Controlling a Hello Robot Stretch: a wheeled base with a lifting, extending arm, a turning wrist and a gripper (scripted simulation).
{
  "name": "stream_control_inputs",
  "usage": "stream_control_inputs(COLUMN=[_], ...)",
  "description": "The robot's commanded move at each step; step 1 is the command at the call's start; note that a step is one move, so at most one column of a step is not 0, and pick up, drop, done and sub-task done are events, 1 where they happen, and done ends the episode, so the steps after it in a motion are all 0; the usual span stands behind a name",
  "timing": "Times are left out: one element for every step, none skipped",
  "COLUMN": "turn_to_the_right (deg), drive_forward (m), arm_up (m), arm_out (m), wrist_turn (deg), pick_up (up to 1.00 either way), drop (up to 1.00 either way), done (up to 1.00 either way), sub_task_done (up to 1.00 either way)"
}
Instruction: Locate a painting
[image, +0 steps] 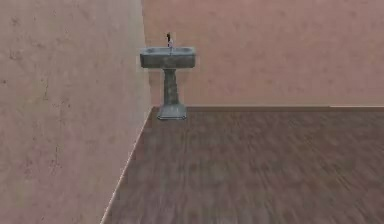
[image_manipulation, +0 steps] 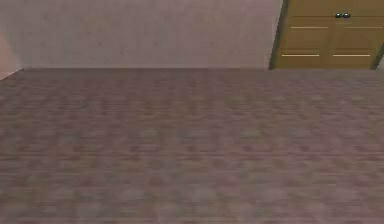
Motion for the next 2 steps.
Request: stream_control_inputs(turn_to_the_right=[-45.0, -45.0], drive_forward=[0.0, 0.0], arm_up=[0.0, 0.0], arm_out=[0.0, 0.0], wrist_turn=[0.0, 0.0], pick_up=[0.0, 0.0], drop=[0.0, 0.0], done=[0.0, 0.0], sub_task_done=[0.0, 0.0])
